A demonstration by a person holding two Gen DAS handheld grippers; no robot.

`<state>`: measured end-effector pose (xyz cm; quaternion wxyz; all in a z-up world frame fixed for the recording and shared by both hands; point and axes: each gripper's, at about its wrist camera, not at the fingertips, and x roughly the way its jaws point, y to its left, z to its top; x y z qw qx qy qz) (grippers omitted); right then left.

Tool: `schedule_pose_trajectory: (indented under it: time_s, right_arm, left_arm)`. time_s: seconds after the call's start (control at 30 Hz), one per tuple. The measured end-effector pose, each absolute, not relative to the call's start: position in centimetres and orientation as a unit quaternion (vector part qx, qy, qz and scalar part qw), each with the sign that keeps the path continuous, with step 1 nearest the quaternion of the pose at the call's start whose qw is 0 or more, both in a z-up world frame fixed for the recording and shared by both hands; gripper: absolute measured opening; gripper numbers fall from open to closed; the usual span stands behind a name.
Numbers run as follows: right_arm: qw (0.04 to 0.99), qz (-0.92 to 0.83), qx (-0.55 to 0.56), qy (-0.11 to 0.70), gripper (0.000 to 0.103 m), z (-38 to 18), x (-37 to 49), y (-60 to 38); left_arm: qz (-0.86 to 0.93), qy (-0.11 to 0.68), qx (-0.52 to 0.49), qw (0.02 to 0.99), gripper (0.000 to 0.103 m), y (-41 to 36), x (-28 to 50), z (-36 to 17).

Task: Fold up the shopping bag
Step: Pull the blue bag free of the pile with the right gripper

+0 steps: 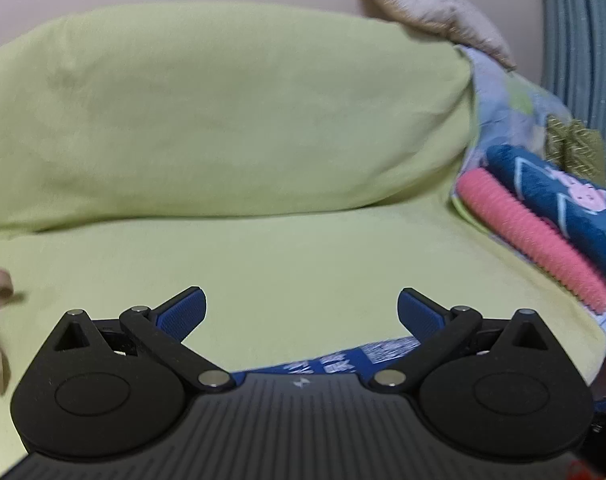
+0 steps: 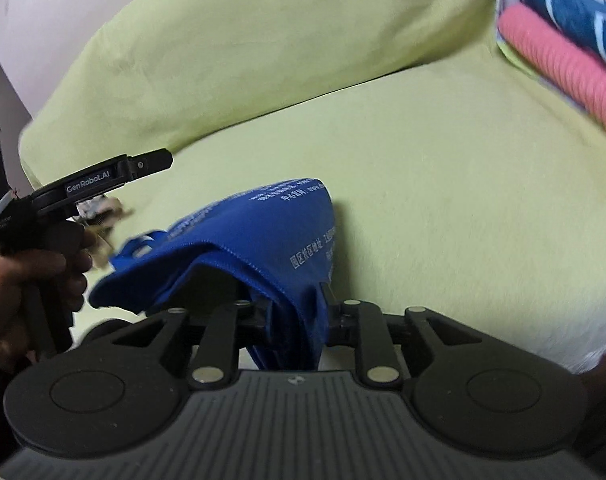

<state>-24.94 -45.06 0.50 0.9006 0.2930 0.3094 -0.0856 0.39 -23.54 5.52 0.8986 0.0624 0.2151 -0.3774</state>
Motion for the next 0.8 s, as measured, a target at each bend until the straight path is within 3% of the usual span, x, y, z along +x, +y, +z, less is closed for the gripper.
schedule_pose_trajectory:
  time_s: [0.37,0.57,0.7,0.8]
  right_arm:
    - [0.891,-0.063,0.367,0.259,0.022,0.8,-21.1,-48.0]
    - [0.9,-0.059,0.346,0.259,0.022,1.4,-19.8,-47.4]
    - [0.902,-0.066,0.321,0.281,0.031,1.1,-19.7,-46.8]
    - [0.907,-0.068,0.296,0.29,0.044,1.4,-20.6,-46.5]
  left_arm:
    - [-0.346,0.235,0.044,0.907,0.102,-15.7,-0.6,5.7]
    - [-0.319,0.28,0.057,0.904,0.102,-16.1,2.2,3.6]
    - [-0.319,0.282,0.033,0.904,0.102,-17.8,5.3,3.3]
    - [-0.324,0.277,0.036,0.904,0.102,-19.9,7.2,3.1]
